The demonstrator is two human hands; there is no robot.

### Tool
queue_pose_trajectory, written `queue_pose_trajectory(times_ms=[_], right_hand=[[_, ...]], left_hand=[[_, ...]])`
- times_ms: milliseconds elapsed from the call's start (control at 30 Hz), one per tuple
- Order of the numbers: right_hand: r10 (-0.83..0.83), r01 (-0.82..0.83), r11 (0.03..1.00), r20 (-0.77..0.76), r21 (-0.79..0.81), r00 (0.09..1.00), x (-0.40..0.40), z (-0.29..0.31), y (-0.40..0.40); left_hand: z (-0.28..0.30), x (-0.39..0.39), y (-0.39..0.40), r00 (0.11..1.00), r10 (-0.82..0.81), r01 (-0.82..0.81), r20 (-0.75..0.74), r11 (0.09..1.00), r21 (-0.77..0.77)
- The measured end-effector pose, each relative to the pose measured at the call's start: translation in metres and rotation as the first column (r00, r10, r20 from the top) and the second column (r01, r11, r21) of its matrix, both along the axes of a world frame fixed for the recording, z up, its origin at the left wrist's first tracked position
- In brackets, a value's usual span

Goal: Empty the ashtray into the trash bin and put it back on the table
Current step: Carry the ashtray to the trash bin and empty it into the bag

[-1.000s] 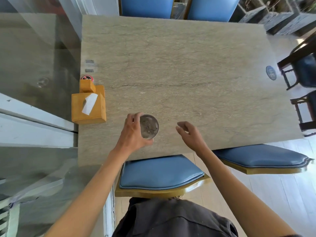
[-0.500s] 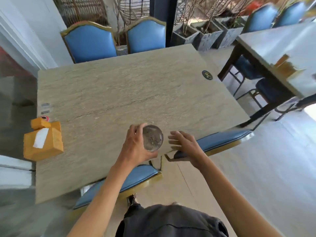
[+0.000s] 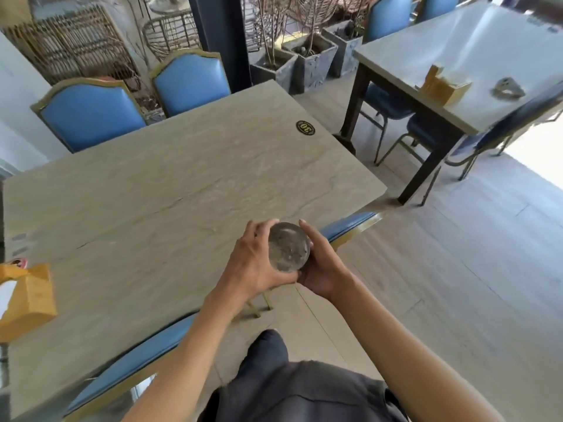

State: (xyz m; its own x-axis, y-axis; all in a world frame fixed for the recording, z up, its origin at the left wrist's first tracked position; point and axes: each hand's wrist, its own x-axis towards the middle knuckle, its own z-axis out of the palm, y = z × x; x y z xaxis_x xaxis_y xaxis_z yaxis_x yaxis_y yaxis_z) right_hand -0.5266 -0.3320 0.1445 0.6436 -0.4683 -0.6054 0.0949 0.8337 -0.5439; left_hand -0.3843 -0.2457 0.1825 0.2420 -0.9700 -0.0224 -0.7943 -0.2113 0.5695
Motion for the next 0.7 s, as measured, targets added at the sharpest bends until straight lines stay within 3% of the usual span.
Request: queue_pose_trajectory(times_ms=[133, 367, 700], right_hand=[[-0.024, 0.018, 0.995, 0.061, 0.103, 0.998, -0.017, -0.004, -0.031], [-0.147, 0.127, 0.981, 0.132, 0.149, 0.980, -0.041, 0.002, -0.110], [-0.338, 0.315, 0.934, 0.132, 0.167, 0.932, -0.143, -0.019, -0.242]], left_hand=[[0.004, -0.011, -0.037, 0.999, -0.044, 0.044, 0.013, 0.999, 0.006], [0.000, -0.029, -0.134, 0.985, -0.170, 0.168, 0.026, 0.984, 0.065], [-0.018, -0.073, -0.258, 0.956, -0.277, 0.289, -0.091, 0.944, 0.158]])
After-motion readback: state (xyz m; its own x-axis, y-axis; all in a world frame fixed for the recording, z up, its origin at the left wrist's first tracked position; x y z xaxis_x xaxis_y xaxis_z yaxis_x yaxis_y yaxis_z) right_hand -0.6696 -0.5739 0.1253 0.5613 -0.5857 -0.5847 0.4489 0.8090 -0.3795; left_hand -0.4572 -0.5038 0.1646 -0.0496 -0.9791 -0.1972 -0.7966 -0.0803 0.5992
